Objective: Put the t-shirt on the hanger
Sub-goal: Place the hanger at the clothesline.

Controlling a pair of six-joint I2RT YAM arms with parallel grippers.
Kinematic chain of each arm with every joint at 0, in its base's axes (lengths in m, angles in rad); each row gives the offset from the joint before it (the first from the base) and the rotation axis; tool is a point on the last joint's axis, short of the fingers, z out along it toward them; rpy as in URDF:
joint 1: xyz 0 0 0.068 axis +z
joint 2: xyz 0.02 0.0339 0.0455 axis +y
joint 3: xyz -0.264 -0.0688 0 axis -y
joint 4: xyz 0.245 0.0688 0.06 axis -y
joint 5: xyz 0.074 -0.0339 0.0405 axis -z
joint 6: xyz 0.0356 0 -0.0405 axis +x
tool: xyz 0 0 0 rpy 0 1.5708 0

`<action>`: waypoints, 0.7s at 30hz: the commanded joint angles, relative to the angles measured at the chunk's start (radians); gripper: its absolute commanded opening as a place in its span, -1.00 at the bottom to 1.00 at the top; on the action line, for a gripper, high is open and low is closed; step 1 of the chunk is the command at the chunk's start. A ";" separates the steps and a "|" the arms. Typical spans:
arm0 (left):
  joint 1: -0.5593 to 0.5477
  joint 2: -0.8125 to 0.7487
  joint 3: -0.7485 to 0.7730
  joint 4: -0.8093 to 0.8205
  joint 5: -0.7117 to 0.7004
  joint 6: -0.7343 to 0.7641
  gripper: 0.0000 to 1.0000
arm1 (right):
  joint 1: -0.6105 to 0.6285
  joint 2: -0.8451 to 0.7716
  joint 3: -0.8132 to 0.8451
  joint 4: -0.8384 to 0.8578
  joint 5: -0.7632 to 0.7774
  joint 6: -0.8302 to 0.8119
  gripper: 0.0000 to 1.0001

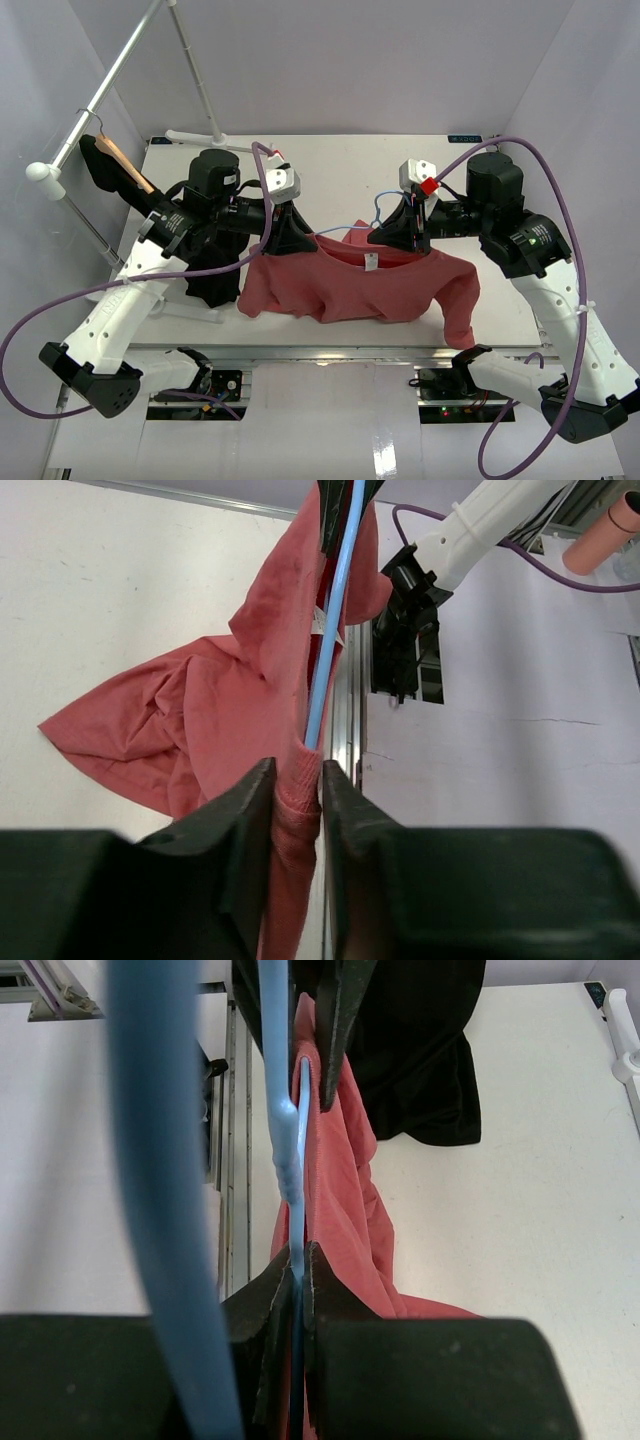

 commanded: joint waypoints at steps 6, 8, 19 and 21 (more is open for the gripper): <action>-0.001 0.003 -0.032 0.016 0.135 0.012 -0.98 | -0.005 0.018 0.001 0.096 -0.010 0.032 -0.85; -0.001 -0.003 -0.047 0.017 0.147 0.023 -1.00 | -0.004 0.028 0.003 0.105 0.002 0.042 -0.84; -0.003 -0.073 -0.113 0.059 0.056 -0.016 -1.00 | -0.004 0.048 -0.004 0.164 0.071 0.112 -0.56; -0.003 -0.084 -0.122 0.085 -0.003 -0.048 -1.00 | -0.005 0.051 -0.006 0.173 0.106 0.139 -0.21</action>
